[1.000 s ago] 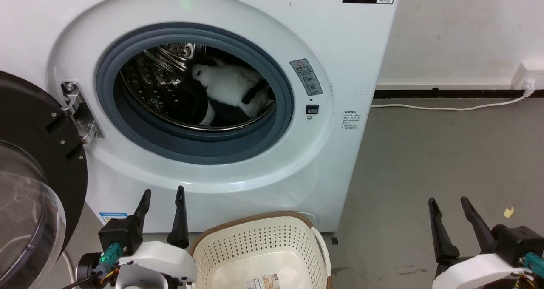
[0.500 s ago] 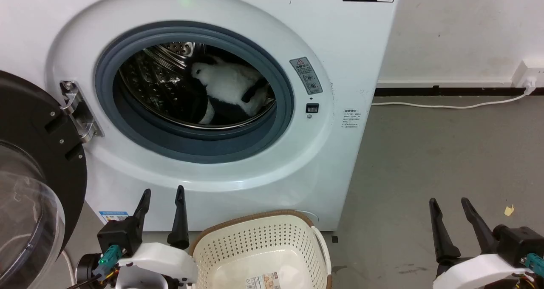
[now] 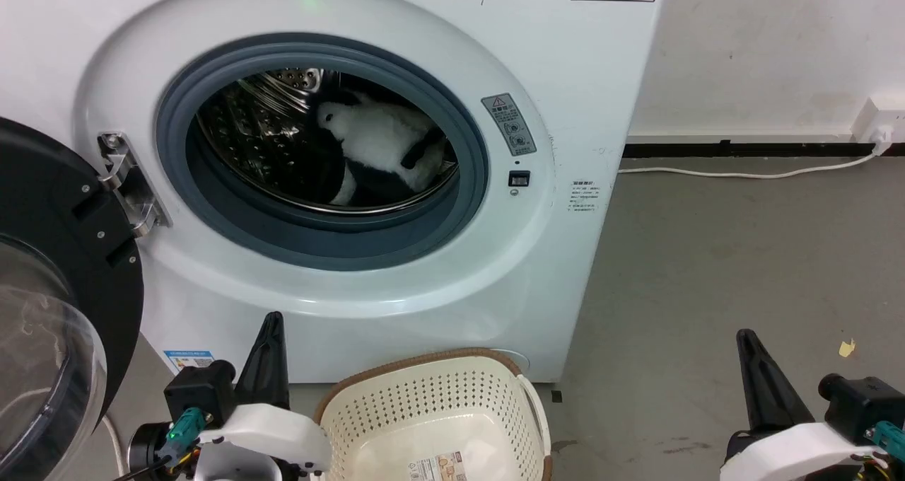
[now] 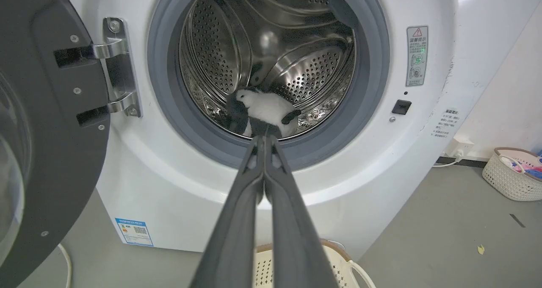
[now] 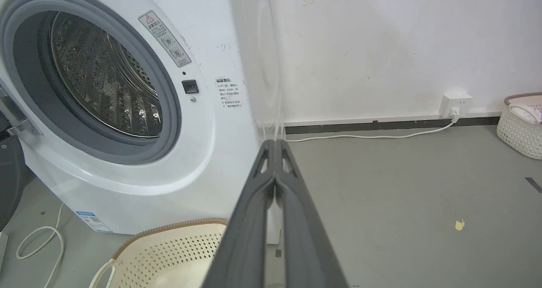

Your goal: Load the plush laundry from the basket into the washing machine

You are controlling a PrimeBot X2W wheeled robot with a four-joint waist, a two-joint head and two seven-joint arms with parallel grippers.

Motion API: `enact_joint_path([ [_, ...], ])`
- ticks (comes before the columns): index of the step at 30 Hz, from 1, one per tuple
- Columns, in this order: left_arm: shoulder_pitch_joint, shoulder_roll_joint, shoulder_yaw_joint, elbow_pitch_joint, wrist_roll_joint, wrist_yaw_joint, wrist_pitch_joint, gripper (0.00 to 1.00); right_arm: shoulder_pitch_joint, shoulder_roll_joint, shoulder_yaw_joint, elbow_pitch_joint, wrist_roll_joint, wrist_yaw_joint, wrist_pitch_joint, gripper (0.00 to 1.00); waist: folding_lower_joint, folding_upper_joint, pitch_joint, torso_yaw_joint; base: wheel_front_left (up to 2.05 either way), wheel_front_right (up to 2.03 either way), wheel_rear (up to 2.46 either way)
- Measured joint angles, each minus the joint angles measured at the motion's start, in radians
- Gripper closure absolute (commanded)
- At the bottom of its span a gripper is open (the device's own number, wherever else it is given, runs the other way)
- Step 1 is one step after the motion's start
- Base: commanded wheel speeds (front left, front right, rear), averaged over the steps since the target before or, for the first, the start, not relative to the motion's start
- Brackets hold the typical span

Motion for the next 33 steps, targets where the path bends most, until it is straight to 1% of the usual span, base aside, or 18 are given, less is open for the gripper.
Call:
enact_joint_path([
  [11, 0.000, -0.006, 0.008, -0.005, 0.019, -0.005, 0.009, 1.00, 0.000, 0.000, 0.005, 0.000, -0.010, 0.000, 0.005, 1.00, 0.0000, 0.0000, 0.002, -0.007, 0.00, 0.00, 0.00],
  [33, 0.001, -0.022, 0.036, -0.029, 0.080, -0.028, 0.040, 1.00, -0.001, 0.000, 0.017, -0.006, -0.045, 0.000, 0.019, 1.00, 0.0000, 0.0000, 0.005, -0.024, 0.00, 0.00, 0.00],
])
